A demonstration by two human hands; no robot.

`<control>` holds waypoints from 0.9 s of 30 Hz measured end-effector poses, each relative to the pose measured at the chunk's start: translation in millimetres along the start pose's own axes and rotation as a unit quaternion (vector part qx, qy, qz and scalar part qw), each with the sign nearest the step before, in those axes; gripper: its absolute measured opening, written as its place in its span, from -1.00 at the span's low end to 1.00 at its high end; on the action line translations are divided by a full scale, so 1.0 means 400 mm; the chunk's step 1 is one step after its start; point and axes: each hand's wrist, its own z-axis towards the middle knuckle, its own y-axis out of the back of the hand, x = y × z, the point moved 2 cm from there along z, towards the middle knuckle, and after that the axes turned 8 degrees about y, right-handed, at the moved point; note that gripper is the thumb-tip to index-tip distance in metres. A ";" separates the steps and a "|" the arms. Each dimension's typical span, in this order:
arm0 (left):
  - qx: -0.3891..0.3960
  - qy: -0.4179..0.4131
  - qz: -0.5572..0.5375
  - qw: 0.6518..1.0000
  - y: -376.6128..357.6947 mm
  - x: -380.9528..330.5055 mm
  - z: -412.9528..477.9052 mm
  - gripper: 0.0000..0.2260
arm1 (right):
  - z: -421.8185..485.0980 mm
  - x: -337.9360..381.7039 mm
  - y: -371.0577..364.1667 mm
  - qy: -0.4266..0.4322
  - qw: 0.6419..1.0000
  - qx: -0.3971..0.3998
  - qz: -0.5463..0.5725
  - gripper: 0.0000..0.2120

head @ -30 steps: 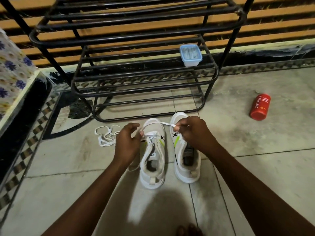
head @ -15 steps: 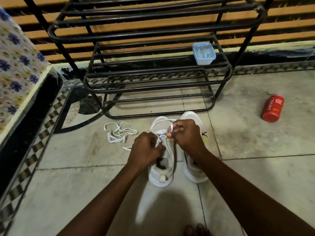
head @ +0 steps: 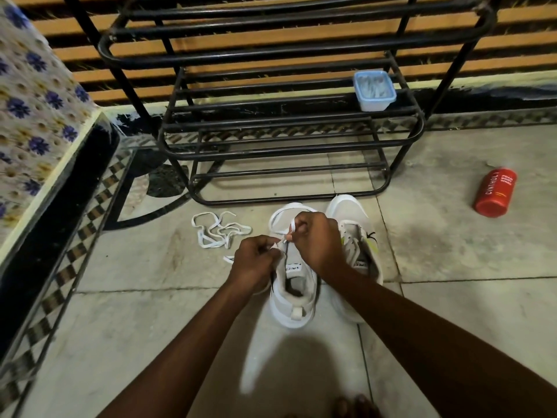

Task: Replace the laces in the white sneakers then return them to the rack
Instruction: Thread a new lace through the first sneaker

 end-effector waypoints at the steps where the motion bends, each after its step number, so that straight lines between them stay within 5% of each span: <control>1: 0.004 0.003 -0.009 1.000 -0.001 0.001 0.000 -0.85 | -0.003 0.002 -0.003 0.008 1.000 0.000 -0.007 -0.88; 14: 0.020 -0.028 -0.040 0.999 0.004 0.010 0.000 -0.83 | 0.010 0.006 -0.012 0.115 0.969 0.062 -0.208 -0.93; 22: 0.016 -0.082 -0.011 0.996 -0.001 0.020 0.010 -0.80 | -0.001 0.002 -0.017 -0.050 0.998 0.006 -0.022 -0.94; 27: 0.009 -0.076 -0.001 0.997 -0.013 0.024 0.018 -0.72 | -0.004 0.016 -0.022 0.084 0.977 0.056 -0.190 -0.88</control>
